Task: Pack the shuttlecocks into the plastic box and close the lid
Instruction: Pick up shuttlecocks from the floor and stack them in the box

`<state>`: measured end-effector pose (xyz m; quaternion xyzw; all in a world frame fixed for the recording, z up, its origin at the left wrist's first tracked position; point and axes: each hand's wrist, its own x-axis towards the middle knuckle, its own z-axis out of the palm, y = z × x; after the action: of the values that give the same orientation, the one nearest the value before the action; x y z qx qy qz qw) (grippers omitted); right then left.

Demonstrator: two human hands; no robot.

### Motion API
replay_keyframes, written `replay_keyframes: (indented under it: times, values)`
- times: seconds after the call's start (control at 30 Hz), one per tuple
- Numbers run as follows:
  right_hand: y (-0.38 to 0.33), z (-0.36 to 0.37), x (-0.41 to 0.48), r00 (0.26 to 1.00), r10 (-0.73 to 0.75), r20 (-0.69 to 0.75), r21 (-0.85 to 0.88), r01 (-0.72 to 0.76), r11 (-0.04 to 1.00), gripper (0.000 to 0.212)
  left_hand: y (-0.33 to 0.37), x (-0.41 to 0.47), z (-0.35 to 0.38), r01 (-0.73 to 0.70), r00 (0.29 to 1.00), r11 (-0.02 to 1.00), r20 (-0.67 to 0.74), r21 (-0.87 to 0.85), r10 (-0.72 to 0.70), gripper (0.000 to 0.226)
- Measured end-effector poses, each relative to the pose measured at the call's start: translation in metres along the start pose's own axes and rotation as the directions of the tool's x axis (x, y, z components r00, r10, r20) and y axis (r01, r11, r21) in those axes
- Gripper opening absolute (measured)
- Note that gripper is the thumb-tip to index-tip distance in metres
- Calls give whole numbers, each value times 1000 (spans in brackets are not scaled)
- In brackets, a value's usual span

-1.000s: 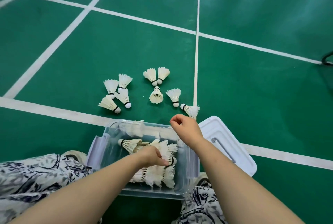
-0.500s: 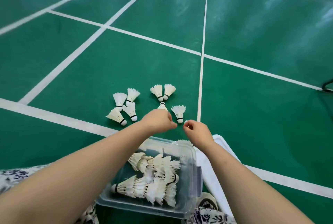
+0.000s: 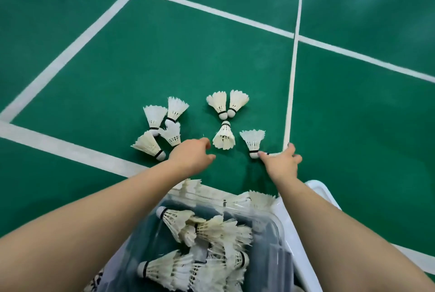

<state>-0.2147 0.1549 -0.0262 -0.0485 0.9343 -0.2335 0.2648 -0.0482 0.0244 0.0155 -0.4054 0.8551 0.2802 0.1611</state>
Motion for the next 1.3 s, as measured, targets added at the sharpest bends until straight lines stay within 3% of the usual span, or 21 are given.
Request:
replay_keyframes:
  times: [0.07,0.17,0.27,0.37,0.47,0.63,0.77,0.9,1.0,1.1,1.3]
  values:
    - [-12,8,6,986,-149,-70,-159,137,978,104,-3,8,5,3,1000,1000,4,-18,-3,42]
    - [-33,14,14,924,-383,-7,-481,333,811,105,-4,16,6,-29,999,999,-17,-28,28,41]
    - [-53,18,24,872,-453,185,-644,456,615,74,-4,17,4,-65,997,997,-40,-36,64,40]
    - [-57,21,25,859,-451,242,-631,492,600,32,-5,13,0,-79,996,995,-45,-59,76,39]
    - [-53,13,14,823,-511,248,-610,542,578,23,-6,7,-3,-85,996,994,-40,-68,83,39]
    - [-54,-21,-18,754,-583,302,-562,635,530,25,7,-17,-9,-123,991,991,-54,-45,120,39]
    - [-67,-61,-61,670,-642,372,-570,711,412,33,28,-46,-21,-258,963,965,-93,-38,254,51]
    - [-69,-102,-117,602,-669,436,-524,774,355,34,41,-84,-37,-420,897,907,-143,27,419,53]
    - [-61,-126,-154,566,-673,476,-524,797,299,33,48,-110,-37,-495,841,860,-180,123,510,44]
    - [-51,-143,-185,535,-702,470,-523,810,266,34,56,-133,-34,-575,761,812,-296,102,577,30]
    - [-25,-140,-215,517,-683,516,-518,823,231,37,53,-178,-29,-567,789,820,-231,83,569,32]
